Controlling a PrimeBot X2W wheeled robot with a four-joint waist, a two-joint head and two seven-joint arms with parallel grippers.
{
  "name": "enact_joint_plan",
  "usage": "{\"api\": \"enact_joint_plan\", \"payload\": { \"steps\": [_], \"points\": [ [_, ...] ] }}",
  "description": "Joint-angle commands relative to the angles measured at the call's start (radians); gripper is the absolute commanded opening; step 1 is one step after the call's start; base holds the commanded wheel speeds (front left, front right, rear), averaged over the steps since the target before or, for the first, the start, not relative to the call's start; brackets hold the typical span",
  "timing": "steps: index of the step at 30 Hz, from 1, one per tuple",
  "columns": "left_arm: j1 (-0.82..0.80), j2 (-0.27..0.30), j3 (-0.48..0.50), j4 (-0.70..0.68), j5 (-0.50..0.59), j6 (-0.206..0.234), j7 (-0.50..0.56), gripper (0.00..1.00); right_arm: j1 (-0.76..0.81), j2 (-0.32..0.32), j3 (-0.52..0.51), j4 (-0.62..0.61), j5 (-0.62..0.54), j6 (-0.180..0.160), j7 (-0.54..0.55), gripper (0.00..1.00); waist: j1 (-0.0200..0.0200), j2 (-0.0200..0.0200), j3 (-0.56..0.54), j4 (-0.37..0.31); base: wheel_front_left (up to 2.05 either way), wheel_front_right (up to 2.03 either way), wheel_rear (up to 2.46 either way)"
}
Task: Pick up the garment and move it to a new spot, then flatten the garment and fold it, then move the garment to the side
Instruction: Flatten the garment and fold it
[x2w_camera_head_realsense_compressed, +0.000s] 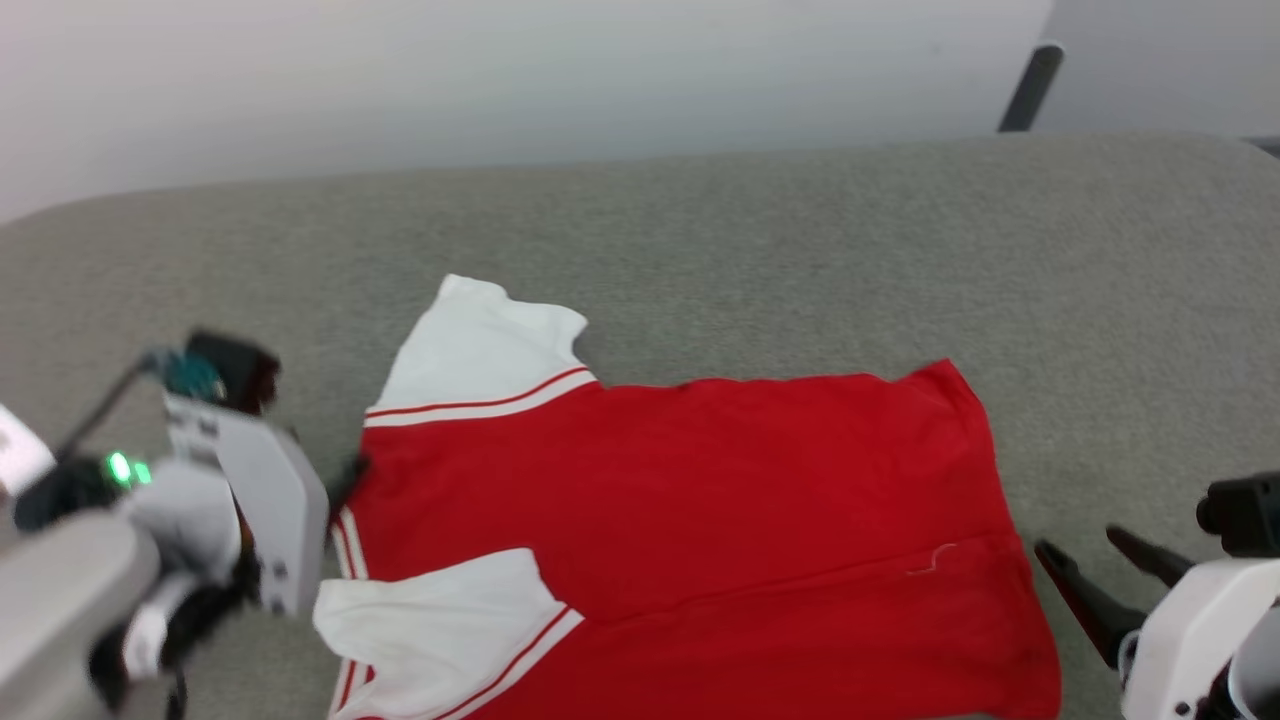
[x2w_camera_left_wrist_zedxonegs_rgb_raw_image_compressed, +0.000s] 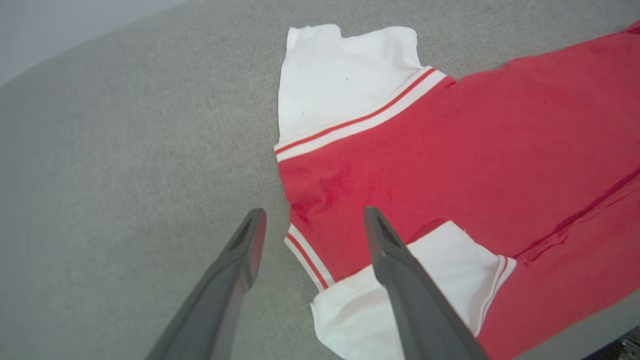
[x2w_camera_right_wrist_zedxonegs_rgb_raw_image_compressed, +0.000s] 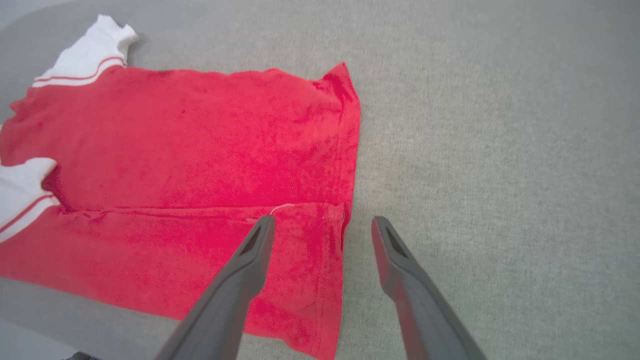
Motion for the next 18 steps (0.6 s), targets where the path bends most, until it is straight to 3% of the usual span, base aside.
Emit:
{"api": "enact_joint_plan", "payload": {
  "steps": [1, 8, 18],
  "points": [
    [-0.026, -0.002, 0.006, 0.012, 0.015, -0.007, -0.006, 1.00, -0.014, -0.001, 0.008, -0.001, -0.002, -0.001, -0.019, 1.00, 0.0000, 0.0000, 0.020, -0.025, 0.00, 0.00, 0.00],
    [-0.197, -0.072, 0.023, 0.156, 0.088, -0.110, -0.018, 1.00, -0.067, -0.001, 0.062, 0.015, -0.001, -0.001, -0.154, 1.00, 0.0000, 0.0000, 0.068, -0.082, 0.00, 0.00, 0.00],
    [-0.381, -0.173, 0.002, 0.459, 0.125, -0.287, 0.010, 1.00, -0.106, 0.010, 0.108, 0.054, 0.019, -0.001, -0.219, 1.00, 0.0000, 0.0000, 0.155, -0.155, 0.00, 0.00, 0.00]
  ]
}}
